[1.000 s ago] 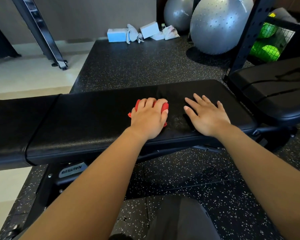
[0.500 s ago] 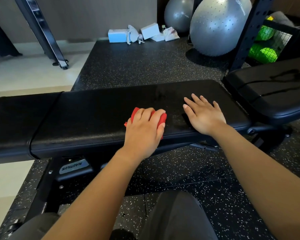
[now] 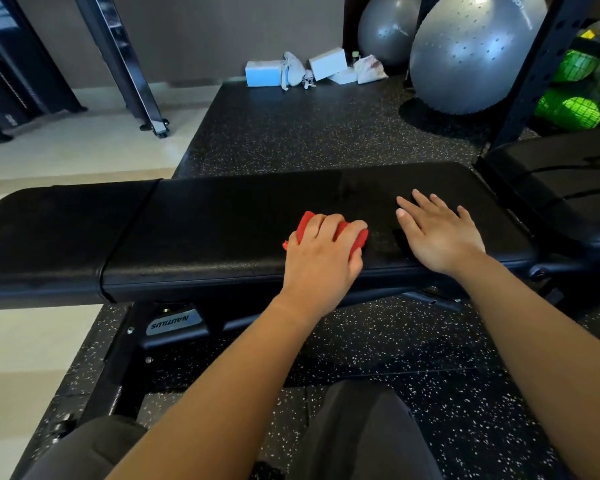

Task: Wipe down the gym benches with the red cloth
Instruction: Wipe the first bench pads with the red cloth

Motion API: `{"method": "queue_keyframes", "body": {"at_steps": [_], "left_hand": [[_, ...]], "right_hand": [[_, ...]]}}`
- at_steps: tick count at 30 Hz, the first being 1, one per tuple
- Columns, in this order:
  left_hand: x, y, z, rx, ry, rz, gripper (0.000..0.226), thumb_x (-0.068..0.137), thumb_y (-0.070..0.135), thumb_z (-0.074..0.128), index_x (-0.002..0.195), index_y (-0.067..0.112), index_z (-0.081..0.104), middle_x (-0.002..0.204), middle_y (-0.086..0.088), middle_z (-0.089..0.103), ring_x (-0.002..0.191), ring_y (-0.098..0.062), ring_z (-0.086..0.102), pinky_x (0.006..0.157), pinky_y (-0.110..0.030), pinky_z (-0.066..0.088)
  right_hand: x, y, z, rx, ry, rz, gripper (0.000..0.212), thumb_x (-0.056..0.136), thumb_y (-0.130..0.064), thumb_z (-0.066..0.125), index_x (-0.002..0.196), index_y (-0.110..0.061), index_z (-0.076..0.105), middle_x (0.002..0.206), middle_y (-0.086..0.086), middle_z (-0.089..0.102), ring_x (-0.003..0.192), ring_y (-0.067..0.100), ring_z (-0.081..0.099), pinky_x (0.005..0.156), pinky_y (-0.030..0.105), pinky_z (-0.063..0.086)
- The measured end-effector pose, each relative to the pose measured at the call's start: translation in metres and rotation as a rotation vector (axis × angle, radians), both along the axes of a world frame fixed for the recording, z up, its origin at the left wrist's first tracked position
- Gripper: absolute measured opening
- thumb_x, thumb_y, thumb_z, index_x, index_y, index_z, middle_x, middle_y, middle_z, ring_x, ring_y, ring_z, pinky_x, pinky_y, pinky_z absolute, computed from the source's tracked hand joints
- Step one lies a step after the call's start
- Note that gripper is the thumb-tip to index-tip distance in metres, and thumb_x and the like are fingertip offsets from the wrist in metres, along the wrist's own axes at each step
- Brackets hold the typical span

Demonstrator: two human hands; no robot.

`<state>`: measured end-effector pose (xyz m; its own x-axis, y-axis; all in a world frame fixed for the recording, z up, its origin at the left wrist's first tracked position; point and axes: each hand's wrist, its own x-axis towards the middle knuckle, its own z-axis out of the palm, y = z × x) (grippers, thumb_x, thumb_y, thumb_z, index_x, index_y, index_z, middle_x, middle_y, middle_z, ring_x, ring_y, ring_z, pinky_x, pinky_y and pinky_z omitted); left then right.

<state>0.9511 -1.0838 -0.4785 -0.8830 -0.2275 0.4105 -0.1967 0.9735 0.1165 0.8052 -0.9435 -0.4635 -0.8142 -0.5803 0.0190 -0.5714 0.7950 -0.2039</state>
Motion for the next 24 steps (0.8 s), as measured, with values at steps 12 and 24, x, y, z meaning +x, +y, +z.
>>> {"method": "queue_keyframes", "body": {"at_steps": [12,24], "left_hand": [[0.073,-0.075,-0.010,-0.109,0.059,0.108,0.042,0.089,0.040,0.037,0.127,0.028,0.051,0.123,-0.003,0.054,0.117,-0.024,0.049,0.090,-0.044,0.047],[0.126,-0.172,-0.007,-0.028,0.064,0.319,0.047,0.091,0.042,0.031,0.127,0.024,0.054,0.121,-0.008,0.057,0.117,-0.030,0.050,0.098,-0.045,0.041]], "right_hand": [[0.063,-0.065,0.016,-0.087,-0.023,0.281,0.054,0.100,-0.049,0.014,0.151,-0.031,0.019,0.160,-0.011,0.004,0.147,0.012,-0.001,0.115,0.052,0.000],[0.118,-0.155,-0.003,0.011,0.017,0.393,0.057,0.098,-0.054,0.010,0.151,-0.033,0.014,0.160,-0.010,0.003,0.147,0.016,-0.002,0.111,0.061,-0.003]]}}
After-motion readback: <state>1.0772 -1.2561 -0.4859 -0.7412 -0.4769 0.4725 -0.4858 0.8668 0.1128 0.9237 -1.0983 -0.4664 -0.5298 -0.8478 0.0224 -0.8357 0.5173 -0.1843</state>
